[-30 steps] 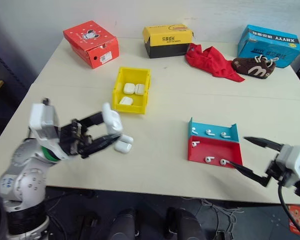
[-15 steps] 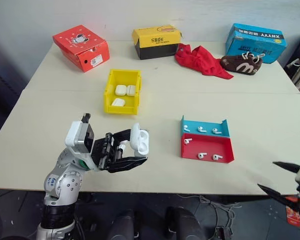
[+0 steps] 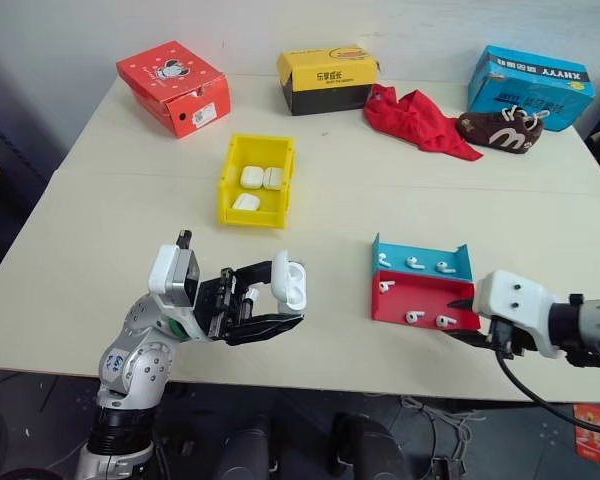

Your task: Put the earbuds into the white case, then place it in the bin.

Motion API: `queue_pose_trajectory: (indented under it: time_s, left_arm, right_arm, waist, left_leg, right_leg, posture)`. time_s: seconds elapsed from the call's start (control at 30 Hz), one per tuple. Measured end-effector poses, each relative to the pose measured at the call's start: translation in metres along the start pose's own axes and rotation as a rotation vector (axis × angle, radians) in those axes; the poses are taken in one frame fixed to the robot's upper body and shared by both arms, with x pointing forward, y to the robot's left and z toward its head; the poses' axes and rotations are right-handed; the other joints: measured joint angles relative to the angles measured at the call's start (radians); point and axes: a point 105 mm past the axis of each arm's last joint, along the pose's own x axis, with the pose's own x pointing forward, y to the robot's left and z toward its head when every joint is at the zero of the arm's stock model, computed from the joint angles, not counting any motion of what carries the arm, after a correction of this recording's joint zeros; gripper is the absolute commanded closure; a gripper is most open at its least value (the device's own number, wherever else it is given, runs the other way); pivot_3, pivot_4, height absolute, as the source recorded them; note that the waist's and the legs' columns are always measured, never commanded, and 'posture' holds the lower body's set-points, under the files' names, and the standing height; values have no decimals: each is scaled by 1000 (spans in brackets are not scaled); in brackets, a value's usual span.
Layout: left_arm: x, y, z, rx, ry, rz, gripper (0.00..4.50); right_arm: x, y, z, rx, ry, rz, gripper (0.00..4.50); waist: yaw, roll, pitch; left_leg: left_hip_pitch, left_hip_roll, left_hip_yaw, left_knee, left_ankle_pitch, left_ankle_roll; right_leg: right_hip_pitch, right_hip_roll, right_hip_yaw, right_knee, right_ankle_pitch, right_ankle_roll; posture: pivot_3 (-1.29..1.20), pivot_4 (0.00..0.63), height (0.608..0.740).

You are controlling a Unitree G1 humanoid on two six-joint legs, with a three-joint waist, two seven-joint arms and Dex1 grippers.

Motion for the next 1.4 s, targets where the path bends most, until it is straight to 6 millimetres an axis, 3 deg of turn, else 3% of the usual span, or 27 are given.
queue_pose_trajectory:
  time_s: [0.23, 0.5, 1.03, 1.4]
  left_arm:
    - [-8, -4, -6, -27, 31, 29, 1708]
    - [-8, -4, -3, -26, 17, 49, 1708]
    - [-13, -9, -6, -32, 40, 56, 1708]
    - [-13, -11, -8, -34, 43, 52, 1708]
  right_arm:
    - [17, -6, -16, 3, 97, 8, 2319]
    - [27, -9, -20, -10, 114, 5, 2319]
    - [27, -7, -15, -6, 120, 63, 2319]
    - [26, -12, -25, 11, 154, 55, 2319]
  waist:
    - [-2, 0, 0]
    - [-2, 0, 0]
    - [-2, 0, 0]
    - [-3, 0, 0]
  left_leg:
    - [-2, 0, -2, 2, 1, 0]
    - [-2, 0, -2, 2, 2, -1]
    - [-2, 0, -3, 2, 2, -1]
    - [-2, 0, -3, 2, 2, -1]
  right_leg:
    - [0, 0, -2, 0, 0, 0]
    - [0, 0, -3, 1, 0, 0]
    - [0, 0, -3, 1, 0, 0]
    - [0, 0, -3, 2, 0, 0]
  posture:
    - [0, 150, 740]
    - [0, 150, 740]
    - [0, 150, 740]
    - [0, 150, 740]
